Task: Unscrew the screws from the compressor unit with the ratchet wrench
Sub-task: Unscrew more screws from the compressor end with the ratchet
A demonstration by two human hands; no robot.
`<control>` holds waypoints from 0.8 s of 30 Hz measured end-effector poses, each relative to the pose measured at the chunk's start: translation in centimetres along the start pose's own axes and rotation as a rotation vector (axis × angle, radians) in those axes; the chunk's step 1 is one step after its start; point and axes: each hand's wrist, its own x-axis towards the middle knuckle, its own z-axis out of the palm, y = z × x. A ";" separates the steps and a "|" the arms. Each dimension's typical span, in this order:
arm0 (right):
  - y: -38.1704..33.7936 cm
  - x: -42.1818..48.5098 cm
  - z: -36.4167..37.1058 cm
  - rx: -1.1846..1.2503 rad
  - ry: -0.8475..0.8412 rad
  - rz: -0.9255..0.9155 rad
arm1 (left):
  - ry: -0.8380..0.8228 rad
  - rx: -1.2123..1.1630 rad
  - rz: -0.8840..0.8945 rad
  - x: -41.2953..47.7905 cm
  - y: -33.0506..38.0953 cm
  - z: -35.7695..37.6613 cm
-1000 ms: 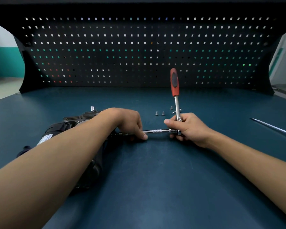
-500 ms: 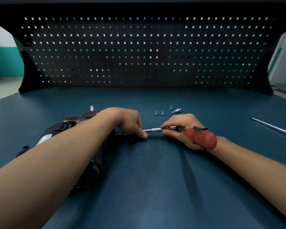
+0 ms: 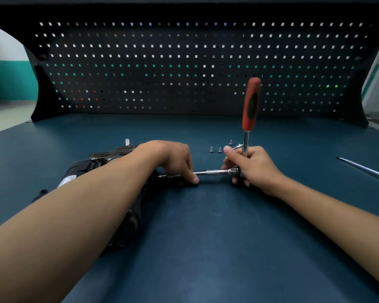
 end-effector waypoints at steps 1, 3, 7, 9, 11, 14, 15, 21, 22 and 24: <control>-0.1 0.0 0.2 0.033 0.020 0.052 | 0.005 0.003 0.002 0.0 0.0 0.0; -0.3 0.1 0.5 0.089 0.039 0.126 | 0.008 -0.006 0.004 -0.1 -0.1 -0.1; -0.7 0.2 0.5 0.157 0.026 0.245 | -0.012 -0.027 0.019 -0.2 0.0 -0.2; -0.9 0.2 0.3 0.174 0.006 0.300 | -0.017 -0.028 0.023 -0.3 0.0 -0.3; -1.1 0.2 0.2 0.185 -0.013 0.329 | -0.014 -0.021 0.022 -0.3 0.0 -0.3; -1.2 0.3 0.2 0.198 -0.042 0.351 | -0.012 -0.024 0.014 -0.3 -0.1 -0.3; -1.2 0.3 0.2 0.204 -0.050 0.358 | -0.012 -0.025 0.011 -0.3 -0.1 -0.3; -1.2 0.2 0.3 0.216 -0.053 0.350 | -0.013 -0.032 0.006 -0.3 -0.1 -0.2; -1.2 0.1 0.3 0.215 -0.055 0.328 | -0.012 -0.028 0.007 -0.3 -0.1 -0.2; -0.9 -0.2 0.3 0.207 -0.065 0.254 | -0.012 -0.025 0.008 -0.3 -0.1 -0.2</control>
